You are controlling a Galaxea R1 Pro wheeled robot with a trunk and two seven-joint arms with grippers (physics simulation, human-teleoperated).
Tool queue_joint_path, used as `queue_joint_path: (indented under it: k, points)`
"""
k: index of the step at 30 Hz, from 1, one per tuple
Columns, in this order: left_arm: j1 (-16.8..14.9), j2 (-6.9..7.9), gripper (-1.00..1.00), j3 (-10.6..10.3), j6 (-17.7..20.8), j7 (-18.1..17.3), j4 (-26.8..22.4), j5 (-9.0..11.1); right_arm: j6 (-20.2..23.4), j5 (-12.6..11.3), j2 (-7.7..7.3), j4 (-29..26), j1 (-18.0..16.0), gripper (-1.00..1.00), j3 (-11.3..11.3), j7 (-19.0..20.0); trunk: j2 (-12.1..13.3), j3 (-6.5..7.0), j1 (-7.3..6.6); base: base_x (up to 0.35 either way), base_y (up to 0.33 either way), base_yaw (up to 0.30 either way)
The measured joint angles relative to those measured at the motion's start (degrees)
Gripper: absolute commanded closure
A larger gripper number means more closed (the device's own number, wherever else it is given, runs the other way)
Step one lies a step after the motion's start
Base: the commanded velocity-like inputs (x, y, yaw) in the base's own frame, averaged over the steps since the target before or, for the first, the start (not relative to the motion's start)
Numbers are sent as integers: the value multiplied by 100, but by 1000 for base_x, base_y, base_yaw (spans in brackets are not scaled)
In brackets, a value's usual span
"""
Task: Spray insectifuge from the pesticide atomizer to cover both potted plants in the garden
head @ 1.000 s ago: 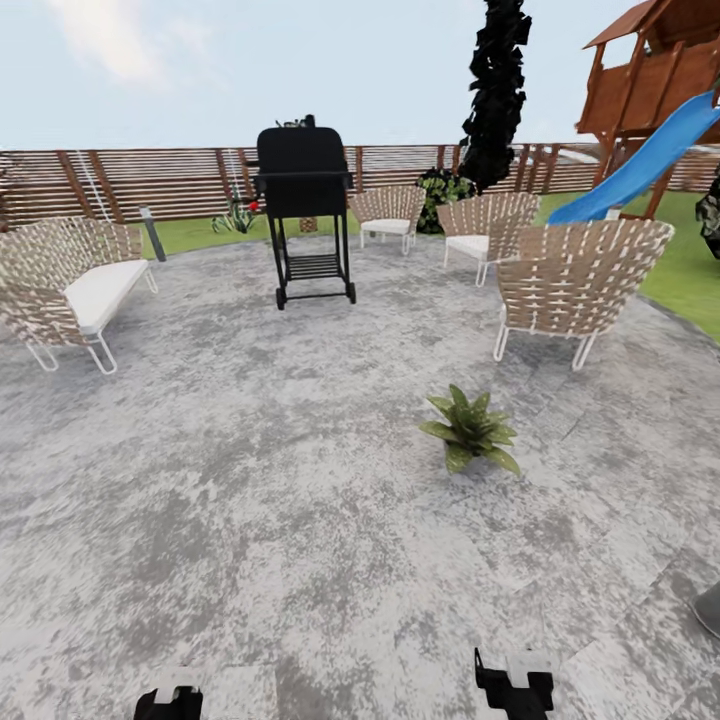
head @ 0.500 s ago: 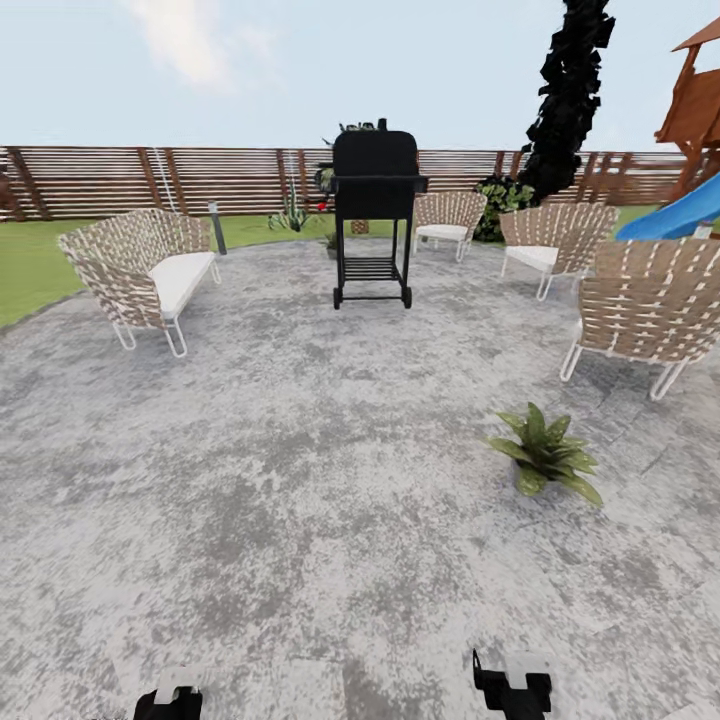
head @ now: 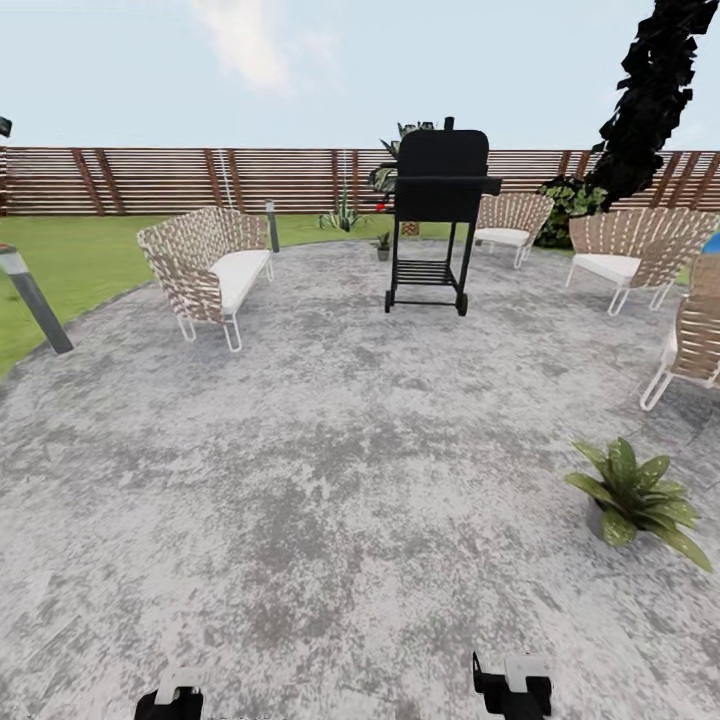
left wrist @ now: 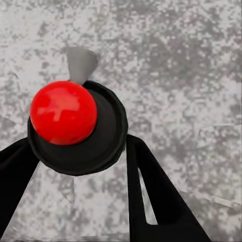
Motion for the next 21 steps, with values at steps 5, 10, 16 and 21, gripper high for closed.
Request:
queue_joint_path:
  k: [5, 10, 16, 21]
  points:
    - [0, 0, 100, 0, -1, 0, -1, 0, 1, 0, 8, 0, 0, -100, 7, 0, 0, 0, 0, 3, 2, 282]
    - [0, -8, 100, 0, 0, 0, -1, 0, 2, -2, 13, -2, 0, -100, 8, -18, 0, 0, 0, 0, 0, 282]
    - [0, -9, 100, 0, 6, -2, -1, 0, -1, -3, 21, -7, 0, -100, 8, -33, 0, 0, 0, 0, 0, 282]
    - [0, -9, 100, 0, 9, -5, 0, -7, -1, -5, 23, -9, 0, -100, 8, -32, 0, 0, 0, 0, 0, 282]
